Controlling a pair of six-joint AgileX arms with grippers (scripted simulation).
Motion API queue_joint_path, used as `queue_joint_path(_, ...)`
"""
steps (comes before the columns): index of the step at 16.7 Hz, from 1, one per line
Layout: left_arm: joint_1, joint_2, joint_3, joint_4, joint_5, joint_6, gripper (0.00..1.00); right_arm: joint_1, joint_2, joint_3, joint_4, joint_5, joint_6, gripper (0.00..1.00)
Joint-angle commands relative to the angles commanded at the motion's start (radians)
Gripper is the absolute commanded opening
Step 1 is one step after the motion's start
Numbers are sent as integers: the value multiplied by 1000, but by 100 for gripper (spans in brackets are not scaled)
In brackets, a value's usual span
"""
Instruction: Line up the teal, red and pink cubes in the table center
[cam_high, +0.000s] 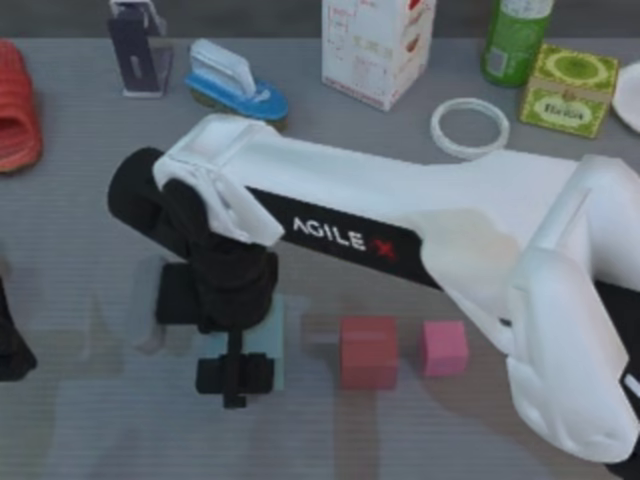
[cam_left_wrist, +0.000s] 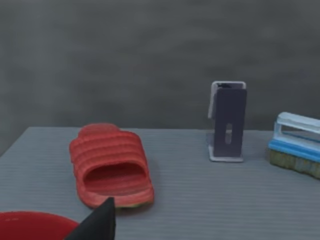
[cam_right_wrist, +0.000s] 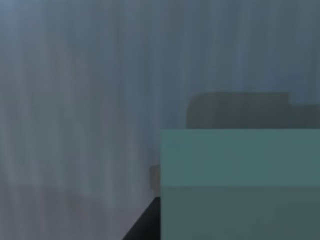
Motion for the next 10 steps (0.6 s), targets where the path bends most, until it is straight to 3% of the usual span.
queue_joint_path(2,0,0,0,0,0,0,100,0,0,0,0,0,0,0)
queue_joint_path(10,0,0,0,0,0,0,100,0,0,0,0,0,0,60)
